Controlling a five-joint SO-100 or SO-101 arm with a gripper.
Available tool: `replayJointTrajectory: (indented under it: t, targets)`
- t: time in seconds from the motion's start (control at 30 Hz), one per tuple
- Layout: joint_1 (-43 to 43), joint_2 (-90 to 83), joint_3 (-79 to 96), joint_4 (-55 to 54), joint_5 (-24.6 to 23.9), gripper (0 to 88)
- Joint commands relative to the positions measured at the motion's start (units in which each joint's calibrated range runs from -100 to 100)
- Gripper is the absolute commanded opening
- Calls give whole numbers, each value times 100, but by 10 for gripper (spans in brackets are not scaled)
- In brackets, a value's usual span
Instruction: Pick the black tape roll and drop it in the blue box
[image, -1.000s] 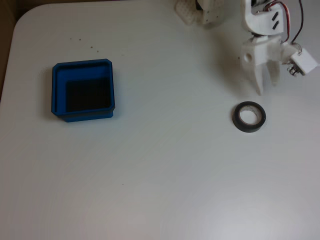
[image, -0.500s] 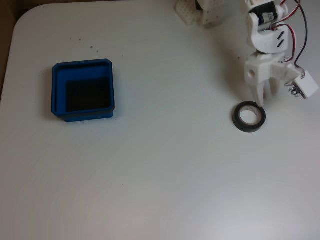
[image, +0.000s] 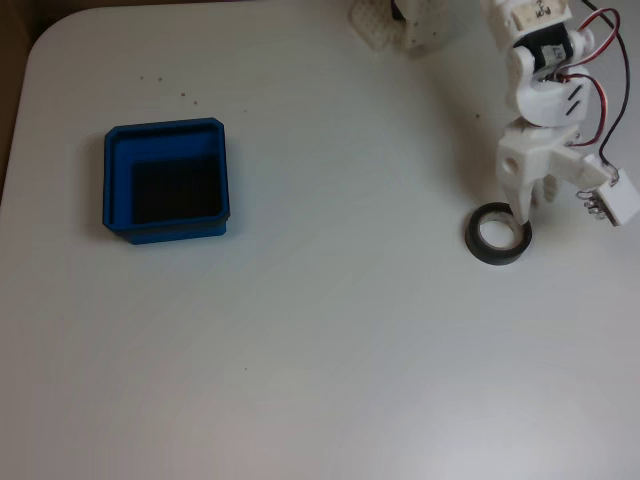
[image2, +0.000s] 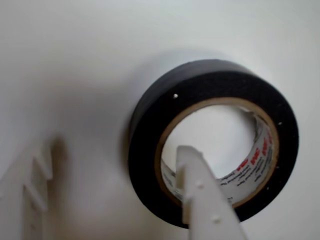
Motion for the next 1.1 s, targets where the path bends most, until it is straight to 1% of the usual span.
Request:
replayJointTrajectory:
  t: [0.0, 0.37, 1.07]
  targets:
    - [142, -12, -383, 46, 27, 226]
    - [387, -12, -339, 71, 27, 226]
    - [289, 448, -339, 63, 18, 228]
